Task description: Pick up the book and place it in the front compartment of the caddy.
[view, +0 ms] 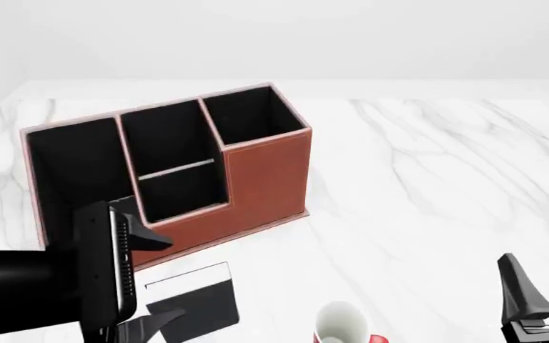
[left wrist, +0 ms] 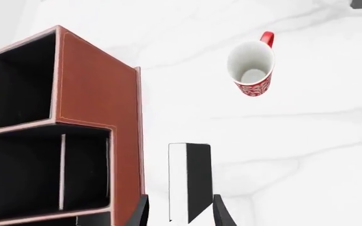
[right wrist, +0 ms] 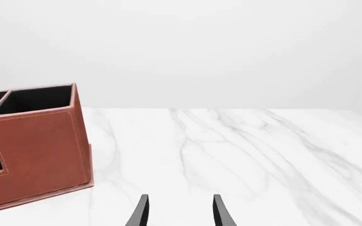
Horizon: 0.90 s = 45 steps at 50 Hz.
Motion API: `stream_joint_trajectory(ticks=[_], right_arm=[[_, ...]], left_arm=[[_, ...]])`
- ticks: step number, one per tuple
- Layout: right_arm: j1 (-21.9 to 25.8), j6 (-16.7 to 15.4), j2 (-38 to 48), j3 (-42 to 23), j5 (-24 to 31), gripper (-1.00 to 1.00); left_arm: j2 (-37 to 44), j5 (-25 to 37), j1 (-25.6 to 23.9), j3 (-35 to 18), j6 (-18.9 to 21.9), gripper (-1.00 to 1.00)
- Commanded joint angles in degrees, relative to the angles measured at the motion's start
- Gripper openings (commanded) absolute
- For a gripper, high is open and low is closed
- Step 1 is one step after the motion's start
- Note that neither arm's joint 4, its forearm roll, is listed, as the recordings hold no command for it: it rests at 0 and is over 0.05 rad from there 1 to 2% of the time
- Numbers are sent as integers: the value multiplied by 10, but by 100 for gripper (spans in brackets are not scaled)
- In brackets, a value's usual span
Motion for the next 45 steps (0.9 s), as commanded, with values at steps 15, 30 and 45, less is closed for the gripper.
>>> stream_joint_trajectory(ticks=[15, 30, 45], right_arm=[[0, 0, 0, 0, 0, 100], [0, 0, 0, 0, 0, 100], [0, 0, 0, 0, 0, 100]], left_arm=[[18, -26, 4, 20, -9, 100], [24, -42, 12, 29, -10, 100], [31, -58, 13, 38, -19, 100]])
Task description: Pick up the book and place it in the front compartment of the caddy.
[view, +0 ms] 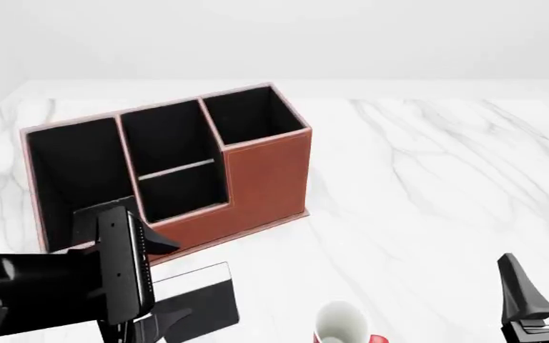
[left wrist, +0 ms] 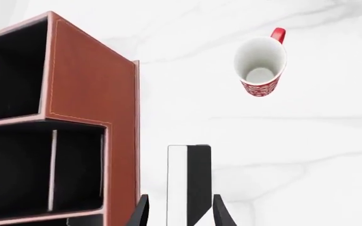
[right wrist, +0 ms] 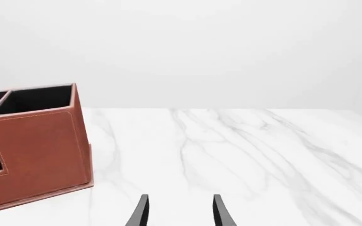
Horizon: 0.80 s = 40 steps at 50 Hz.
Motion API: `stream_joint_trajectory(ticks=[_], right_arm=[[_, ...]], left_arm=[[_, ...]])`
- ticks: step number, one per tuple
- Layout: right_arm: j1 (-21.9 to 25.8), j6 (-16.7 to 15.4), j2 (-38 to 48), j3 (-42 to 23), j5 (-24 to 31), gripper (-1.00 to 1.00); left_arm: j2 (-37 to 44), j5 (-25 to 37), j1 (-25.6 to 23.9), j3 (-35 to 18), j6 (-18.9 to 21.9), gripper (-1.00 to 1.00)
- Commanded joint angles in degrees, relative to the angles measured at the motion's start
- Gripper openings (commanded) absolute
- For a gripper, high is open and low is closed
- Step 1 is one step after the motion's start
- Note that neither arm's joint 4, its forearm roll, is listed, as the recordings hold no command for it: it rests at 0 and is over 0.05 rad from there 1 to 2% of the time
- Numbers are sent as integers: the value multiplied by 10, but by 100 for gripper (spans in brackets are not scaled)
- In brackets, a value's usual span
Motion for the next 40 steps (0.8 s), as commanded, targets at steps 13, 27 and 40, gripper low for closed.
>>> stream_joint_trajectory(ticks=[13, 27, 40], right_arm=[[0, 0, 0, 0, 0, 100], [0, 0, 0, 0, 0, 100], [0, 0, 0, 0, 0, 100]], left_arm=[[45, -76, -1, 44, -31, 100], [54, -103, -3, 58, -47, 100], [60, -114, -1, 65, -49, 100]])
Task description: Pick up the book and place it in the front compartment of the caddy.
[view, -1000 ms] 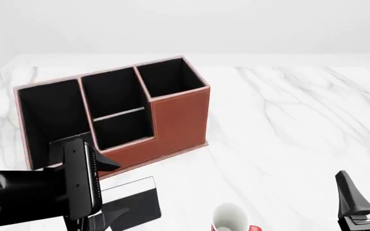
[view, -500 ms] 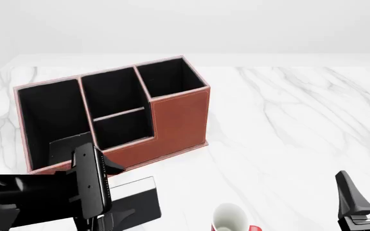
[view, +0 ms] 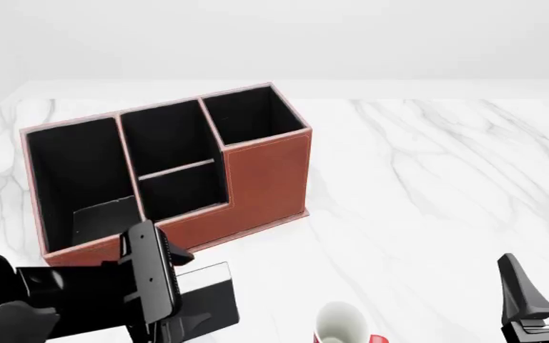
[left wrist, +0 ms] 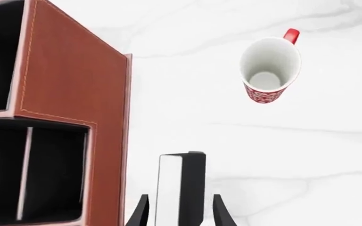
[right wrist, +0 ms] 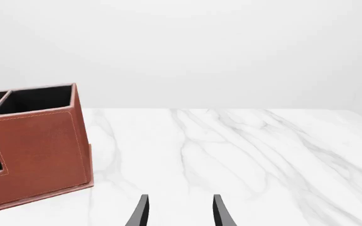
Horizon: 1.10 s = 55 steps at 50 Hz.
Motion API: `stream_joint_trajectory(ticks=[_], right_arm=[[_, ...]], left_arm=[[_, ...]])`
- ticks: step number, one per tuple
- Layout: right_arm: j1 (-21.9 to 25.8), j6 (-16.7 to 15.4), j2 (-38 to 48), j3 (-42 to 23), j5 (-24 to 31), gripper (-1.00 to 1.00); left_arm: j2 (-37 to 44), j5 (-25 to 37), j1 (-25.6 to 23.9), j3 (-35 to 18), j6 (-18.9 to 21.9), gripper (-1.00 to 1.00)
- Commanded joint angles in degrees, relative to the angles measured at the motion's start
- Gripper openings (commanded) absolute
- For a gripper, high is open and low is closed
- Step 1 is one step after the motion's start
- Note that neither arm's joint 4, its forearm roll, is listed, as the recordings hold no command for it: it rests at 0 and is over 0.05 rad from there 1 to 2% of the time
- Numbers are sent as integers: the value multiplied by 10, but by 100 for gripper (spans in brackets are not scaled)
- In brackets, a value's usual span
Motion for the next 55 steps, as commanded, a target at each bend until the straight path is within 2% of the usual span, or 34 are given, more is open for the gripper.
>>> stream_joint_trajectory(ticks=[1, 12, 17, 43, 55], right_arm=[[0, 0, 0, 0, 0, 100], [0, 0, 0, 0, 0, 100], [0, 0, 0, 0, 0, 100], [0, 0, 0, 0, 0, 100], [0, 0, 0, 0, 0, 100]], left_arm=[[6, -15, 1, 9, -5, 100], [12, -26, 4, 13, -5, 100], [10, -29, -3, 13, -21, 100], [28, -51, 8, 28, -13, 100], [71, -67, 31, 18, -4, 100]])
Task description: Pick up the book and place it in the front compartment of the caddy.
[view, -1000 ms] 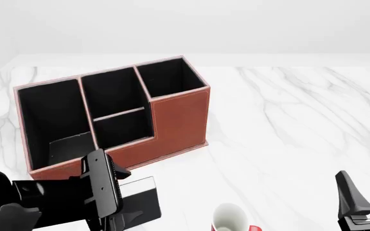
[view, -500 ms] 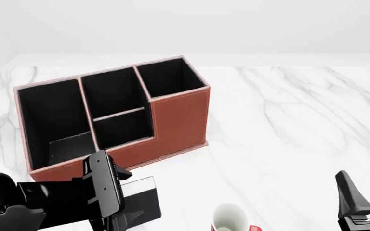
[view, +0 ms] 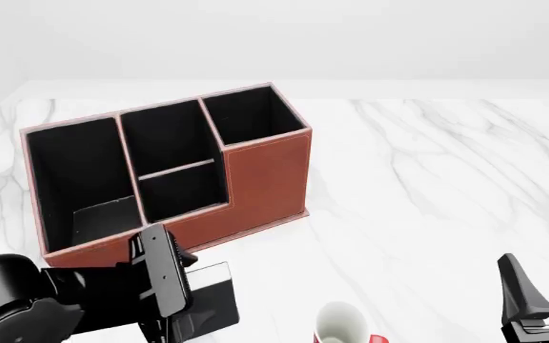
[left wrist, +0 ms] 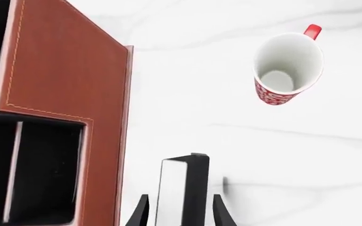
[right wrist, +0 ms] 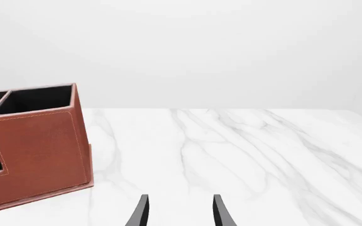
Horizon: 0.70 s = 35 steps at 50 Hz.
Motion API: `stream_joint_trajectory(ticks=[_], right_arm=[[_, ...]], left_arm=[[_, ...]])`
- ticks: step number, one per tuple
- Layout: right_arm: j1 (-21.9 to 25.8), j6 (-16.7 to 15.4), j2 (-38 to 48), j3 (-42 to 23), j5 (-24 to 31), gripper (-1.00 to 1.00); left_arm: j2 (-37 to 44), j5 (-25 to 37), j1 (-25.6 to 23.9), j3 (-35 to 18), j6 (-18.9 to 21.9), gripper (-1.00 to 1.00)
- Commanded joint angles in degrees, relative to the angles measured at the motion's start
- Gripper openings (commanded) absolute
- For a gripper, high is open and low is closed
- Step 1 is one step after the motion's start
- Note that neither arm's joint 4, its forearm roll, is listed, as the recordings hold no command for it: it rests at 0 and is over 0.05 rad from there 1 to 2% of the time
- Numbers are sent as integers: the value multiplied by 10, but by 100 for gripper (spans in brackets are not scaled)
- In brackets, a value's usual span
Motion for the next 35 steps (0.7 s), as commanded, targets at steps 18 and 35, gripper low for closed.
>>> stream_joint_trajectory(ticks=[18, 35], right_arm=[[0, 0, 0, 0, 0, 100], [0, 0, 0, 0, 0, 100]], left_arm=[[61, -16, 8, -10, -9, 100], [67, -19, 8, -10, -4, -100]])
